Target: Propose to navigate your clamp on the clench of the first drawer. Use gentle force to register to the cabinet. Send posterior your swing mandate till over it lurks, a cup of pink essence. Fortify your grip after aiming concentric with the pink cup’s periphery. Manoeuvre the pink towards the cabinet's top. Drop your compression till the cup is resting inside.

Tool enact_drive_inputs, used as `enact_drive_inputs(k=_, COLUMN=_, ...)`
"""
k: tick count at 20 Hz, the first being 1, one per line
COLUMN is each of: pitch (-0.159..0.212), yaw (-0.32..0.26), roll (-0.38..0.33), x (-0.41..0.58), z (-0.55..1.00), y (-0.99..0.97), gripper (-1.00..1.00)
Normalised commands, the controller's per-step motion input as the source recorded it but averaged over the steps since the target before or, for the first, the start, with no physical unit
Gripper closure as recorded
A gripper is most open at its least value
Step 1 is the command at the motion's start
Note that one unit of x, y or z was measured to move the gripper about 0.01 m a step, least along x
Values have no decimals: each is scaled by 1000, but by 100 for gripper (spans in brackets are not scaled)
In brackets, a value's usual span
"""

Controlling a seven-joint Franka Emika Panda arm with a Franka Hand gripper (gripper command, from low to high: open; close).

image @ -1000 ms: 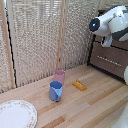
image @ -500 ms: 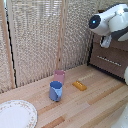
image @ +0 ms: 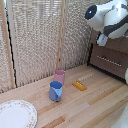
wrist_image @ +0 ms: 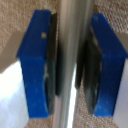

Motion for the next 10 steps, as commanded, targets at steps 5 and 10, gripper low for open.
enact_drive_inputs(k=5, pitch=24, yaw=78, roll=30, x=-55, z=-103, y=602, gripper=100)
enact_drive_inputs(k=10, pitch=-20, yaw=-139, roll=-16, x=42, z=-52, y=846, gripper=100)
